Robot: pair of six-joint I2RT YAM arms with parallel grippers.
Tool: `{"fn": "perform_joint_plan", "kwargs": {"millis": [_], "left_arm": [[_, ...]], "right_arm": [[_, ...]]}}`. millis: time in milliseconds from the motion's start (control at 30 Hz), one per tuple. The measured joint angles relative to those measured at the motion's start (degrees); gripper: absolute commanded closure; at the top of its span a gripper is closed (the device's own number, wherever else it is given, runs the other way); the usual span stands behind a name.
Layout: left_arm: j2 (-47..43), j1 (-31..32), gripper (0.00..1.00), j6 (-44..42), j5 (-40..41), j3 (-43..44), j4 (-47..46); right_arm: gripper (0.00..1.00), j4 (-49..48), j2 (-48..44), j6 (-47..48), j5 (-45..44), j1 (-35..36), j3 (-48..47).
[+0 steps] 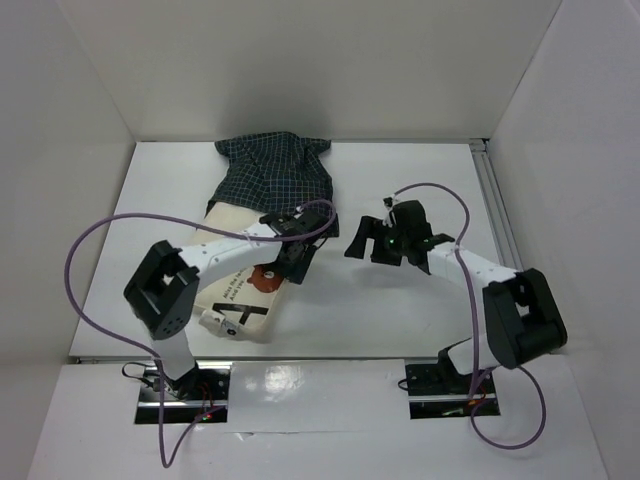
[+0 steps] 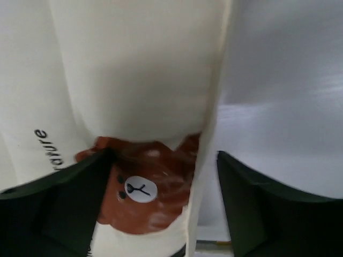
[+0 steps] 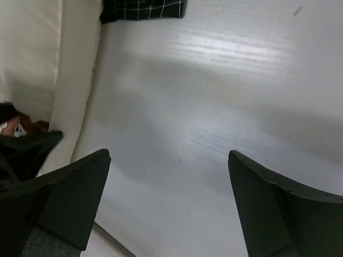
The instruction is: Put the pillow into the pillowcase
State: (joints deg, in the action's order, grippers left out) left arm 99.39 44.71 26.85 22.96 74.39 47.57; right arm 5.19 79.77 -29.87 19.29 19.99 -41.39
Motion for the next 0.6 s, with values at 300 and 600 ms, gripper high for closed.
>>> {"fn": "perform_joint_plan", "kwargs": {"millis": [300,600], "left_arm": [[3.2,-7.2,1.0,0.3,-2.1,5.8,1.9],[-6.2,-13.2,1.0,-0.6,-9.6,18.8,4.0]], "right_arm": [[0.0,-0.2,17.1,6.7,-3.1,1.2,-14.5],[0.0,0.0,32.0,14.6,-9.7,5.4,-30.8]]}}
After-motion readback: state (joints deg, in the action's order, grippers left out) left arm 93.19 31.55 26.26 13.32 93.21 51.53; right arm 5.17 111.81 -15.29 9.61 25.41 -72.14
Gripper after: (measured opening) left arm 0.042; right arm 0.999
